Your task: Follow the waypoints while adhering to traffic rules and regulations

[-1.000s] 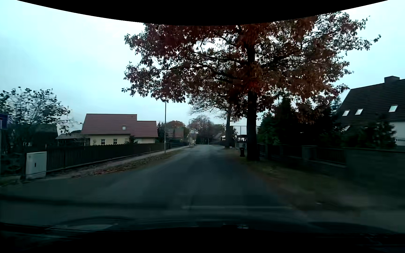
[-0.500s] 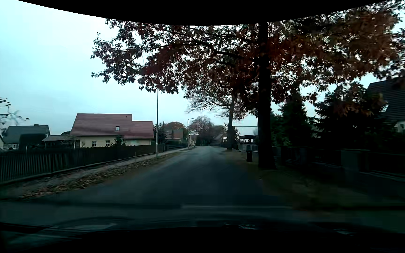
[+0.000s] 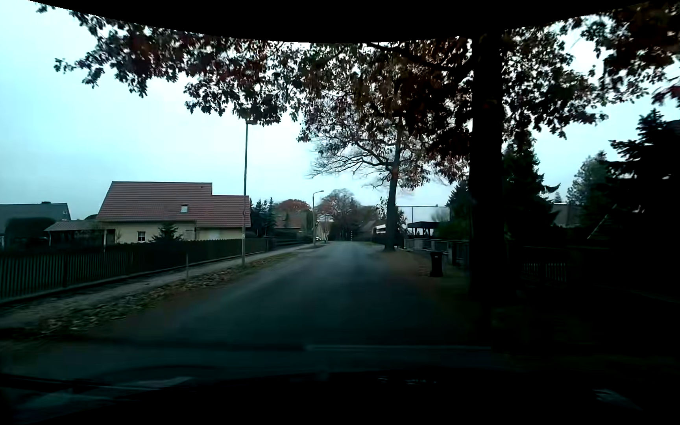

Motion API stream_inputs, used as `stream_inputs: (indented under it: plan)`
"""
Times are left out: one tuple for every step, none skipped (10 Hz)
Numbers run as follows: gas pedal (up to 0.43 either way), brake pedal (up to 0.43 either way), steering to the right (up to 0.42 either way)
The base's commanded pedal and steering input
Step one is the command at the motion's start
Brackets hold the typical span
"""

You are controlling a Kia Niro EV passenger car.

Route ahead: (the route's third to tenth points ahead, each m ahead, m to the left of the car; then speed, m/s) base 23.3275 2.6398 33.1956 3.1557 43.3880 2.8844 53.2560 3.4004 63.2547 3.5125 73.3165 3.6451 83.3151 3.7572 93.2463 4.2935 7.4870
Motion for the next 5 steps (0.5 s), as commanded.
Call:
stream_inputs:
  plan:
    - [0.118, 0.000, -0.008]
    - [0.118, 0.000, -0.010]
    - [0.118, 0.000, -0.010]
    - [0.118, 0.000, -0.010]
    - [0.118, 0.000, -0.010]
